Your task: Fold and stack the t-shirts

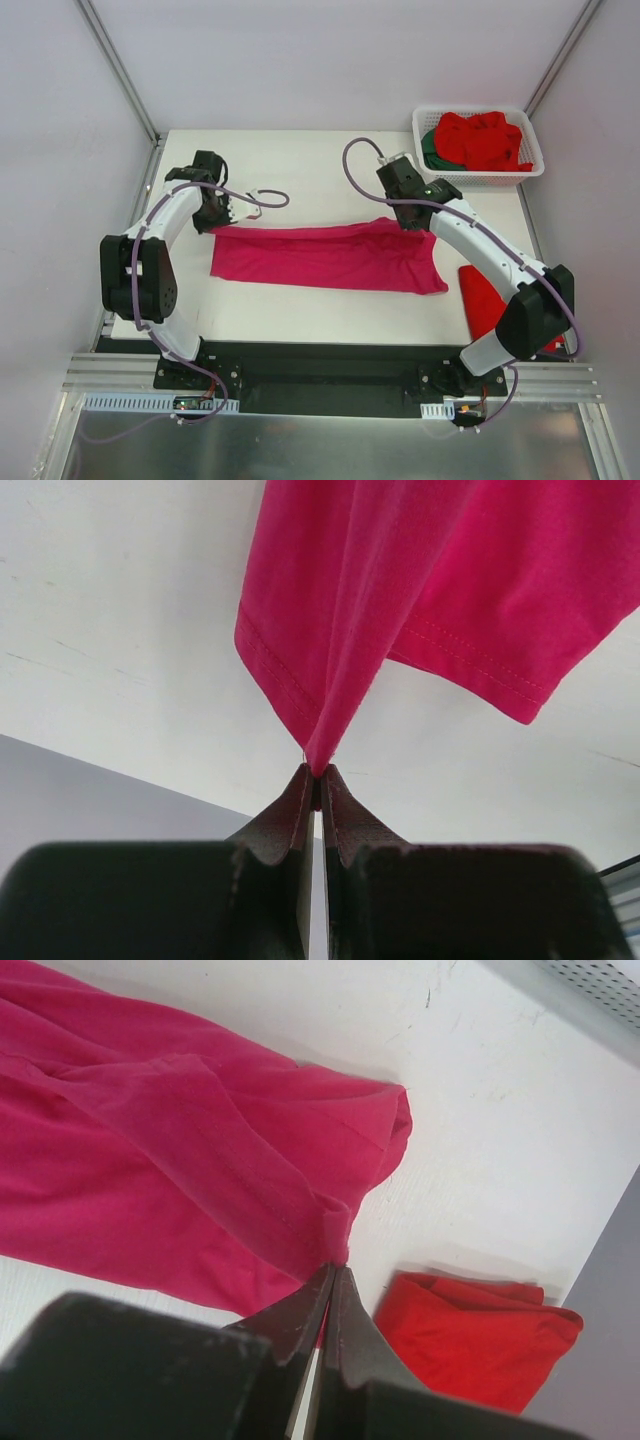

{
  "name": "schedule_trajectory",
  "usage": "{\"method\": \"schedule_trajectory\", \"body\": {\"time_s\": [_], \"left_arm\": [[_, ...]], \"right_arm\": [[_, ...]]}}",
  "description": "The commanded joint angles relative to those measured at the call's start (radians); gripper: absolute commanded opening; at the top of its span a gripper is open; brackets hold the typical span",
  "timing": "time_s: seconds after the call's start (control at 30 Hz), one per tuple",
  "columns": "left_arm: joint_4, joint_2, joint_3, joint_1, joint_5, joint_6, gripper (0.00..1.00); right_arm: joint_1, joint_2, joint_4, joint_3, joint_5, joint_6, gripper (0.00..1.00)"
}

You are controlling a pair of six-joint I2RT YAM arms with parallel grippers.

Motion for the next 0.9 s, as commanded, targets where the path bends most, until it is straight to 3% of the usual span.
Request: {"method": "schedule_trajectory", "body": {"time_s": [0.0,0.87], "left_arm": [[-0.027,-0.045,-0.016,-0.015,-0.012,-0.014,0.00],[-0.041,-0.060,-0.031,-0.027,-0.067,-0.022,0.00]], "right_arm": [[0.015,-0.046,-0.044,0.008,0.042,0.022,0.01],[0.061,-0.052,-0.177,-0.064,0.097,0.094,0.01]]}}
